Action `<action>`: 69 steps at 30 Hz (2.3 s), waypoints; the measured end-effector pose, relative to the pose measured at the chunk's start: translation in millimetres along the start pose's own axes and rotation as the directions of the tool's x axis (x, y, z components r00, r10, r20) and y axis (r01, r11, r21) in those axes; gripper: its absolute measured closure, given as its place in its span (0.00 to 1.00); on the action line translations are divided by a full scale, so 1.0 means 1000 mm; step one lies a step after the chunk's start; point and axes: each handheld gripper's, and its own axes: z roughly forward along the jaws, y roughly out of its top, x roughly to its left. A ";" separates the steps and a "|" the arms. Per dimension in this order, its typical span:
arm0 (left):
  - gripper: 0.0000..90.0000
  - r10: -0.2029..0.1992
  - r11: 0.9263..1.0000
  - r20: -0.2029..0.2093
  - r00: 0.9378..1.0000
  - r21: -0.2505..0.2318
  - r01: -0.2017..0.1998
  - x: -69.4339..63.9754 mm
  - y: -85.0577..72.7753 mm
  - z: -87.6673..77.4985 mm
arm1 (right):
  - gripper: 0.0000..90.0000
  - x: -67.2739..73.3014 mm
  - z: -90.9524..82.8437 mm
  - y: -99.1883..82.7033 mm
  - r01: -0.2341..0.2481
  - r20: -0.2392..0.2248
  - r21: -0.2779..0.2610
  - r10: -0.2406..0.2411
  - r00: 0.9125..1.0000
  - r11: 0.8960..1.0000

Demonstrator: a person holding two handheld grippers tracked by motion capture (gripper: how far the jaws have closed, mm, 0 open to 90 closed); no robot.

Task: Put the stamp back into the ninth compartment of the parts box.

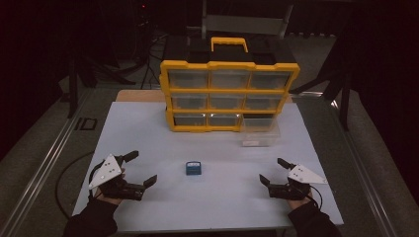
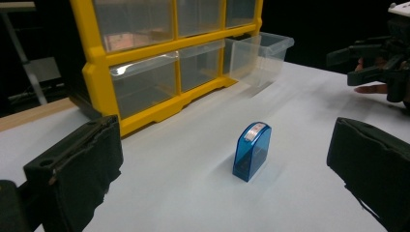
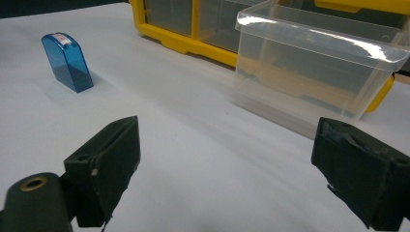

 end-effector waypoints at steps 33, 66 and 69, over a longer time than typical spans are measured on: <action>0.00 -0.006 0.999 0.163 0.987 0.047 -0.002 -0.017 0.020 0.072 | 0.11 0.001 0.001 0.000 0.011 -0.009 -0.003 -0.011 1.000 1.000; 0.00 -0.024 0.960 0.266 0.964 0.276 -0.052 -0.013 -0.012 0.128 | 0.11 0.002 0.003 -0.001 0.010 -0.030 0.007 -0.010 0.999 1.000; 0.05 -0.036 0.951 0.271 0.962 0.306 -0.051 -0.014 -0.016 0.131 | 0.11 0.002 0.003 -0.002 0.010 -0.034 0.007 -0.010 0.999 1.000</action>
